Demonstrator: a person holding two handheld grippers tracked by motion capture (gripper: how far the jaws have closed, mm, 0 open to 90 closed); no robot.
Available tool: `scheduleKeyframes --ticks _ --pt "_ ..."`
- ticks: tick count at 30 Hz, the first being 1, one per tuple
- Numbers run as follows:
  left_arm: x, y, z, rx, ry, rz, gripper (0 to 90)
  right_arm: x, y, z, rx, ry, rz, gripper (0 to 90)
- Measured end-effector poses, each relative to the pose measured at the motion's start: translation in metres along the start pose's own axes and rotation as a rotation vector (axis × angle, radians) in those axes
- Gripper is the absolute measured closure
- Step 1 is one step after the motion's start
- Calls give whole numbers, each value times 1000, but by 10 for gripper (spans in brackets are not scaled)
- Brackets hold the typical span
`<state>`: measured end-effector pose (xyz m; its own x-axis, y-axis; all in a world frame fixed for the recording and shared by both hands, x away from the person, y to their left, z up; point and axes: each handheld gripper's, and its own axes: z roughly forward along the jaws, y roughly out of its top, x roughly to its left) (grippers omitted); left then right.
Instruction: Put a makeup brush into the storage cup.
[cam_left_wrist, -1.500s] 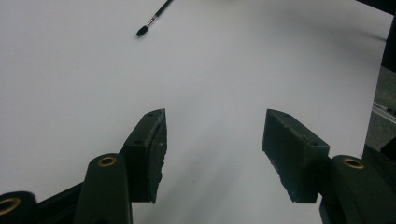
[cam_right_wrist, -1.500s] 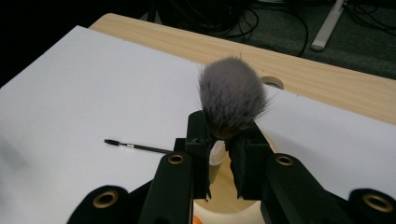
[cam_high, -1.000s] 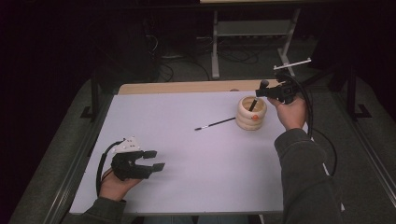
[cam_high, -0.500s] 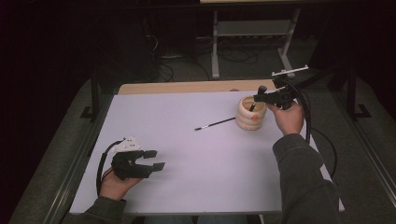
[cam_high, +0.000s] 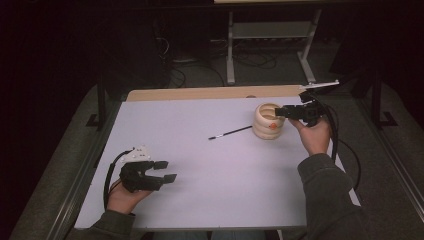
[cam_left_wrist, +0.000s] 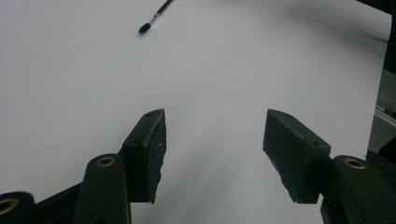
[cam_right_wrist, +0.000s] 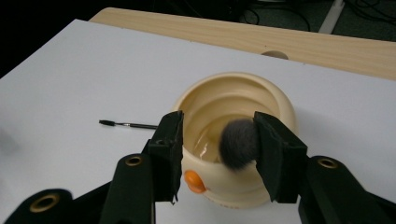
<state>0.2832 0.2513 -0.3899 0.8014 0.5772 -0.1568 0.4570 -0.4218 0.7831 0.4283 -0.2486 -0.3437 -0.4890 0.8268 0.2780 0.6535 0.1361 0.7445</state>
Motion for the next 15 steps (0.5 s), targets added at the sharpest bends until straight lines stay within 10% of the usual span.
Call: scheduleKeyframes --ticks 15 --pt "1 1 5 1 -1 -3 380 6 -33 -22 -46 47 3 475"
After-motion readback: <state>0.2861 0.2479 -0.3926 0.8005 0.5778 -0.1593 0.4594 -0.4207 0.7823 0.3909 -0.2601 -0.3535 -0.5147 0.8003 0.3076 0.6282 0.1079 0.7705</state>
